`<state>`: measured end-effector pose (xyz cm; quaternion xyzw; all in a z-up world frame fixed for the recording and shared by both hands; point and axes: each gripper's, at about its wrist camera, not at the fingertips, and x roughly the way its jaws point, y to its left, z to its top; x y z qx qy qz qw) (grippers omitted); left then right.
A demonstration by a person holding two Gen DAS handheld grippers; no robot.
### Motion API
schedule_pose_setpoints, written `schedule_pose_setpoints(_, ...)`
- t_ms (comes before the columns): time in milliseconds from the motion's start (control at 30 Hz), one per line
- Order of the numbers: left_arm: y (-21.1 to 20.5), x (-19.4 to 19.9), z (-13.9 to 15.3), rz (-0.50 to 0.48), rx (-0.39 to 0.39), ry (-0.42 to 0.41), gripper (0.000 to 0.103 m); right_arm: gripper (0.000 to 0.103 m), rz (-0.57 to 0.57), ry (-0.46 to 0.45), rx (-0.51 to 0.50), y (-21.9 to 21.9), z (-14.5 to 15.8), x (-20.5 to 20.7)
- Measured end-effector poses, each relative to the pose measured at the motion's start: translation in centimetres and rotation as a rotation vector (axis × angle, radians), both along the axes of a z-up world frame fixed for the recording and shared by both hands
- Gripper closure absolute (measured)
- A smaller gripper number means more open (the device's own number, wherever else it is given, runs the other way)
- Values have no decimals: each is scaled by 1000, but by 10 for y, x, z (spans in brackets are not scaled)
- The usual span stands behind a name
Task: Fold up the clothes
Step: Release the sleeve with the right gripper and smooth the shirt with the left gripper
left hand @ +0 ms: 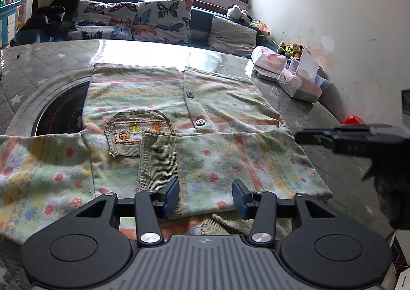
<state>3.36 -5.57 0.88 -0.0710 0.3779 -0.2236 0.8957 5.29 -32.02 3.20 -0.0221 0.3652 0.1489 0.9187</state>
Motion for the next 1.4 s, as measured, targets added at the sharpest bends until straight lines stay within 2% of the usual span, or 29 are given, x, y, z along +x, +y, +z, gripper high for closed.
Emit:
schedule_pose_setpoints(167,4,1,-1,13,6,5,63,85,-32,37,8,-6,-22,20)
schedule_pose_setpoints(333,13,-1,1,41,7,2,63,84,-12,25,13,-1,-12,9)
schedule_pose_setpoints(467,25,-5,3,73,6,-1,63,81,71,3,10,19,-3,-9)
schedule_pose_setpoints(533,30,-7,3,87,13,-3,63,75,119,-8,16,34,2,-17)
schedule_pose_setpoints(800,56,-18,5,154,4,-9,63,75,286,-11,-28,92,-6,-32)
schedule_pose_setpoints(867,67,-22,8,193,3,-16,63,75,317,5,-59,103,-13,-35)
schedule_pose_setpoints(967,89,-25,14,264,3,-28,63,75,346,-23,-88,114,-11,-40)
schedule_pose_setpoints(1133,126,-29,17,396,34,-41,62,75,386,-37,-64,133,-6,-35)
schedule_pose_setpoints(1400,186,-37,15,631,66,-48,61,75,444,0,-70,157,-21,-31)
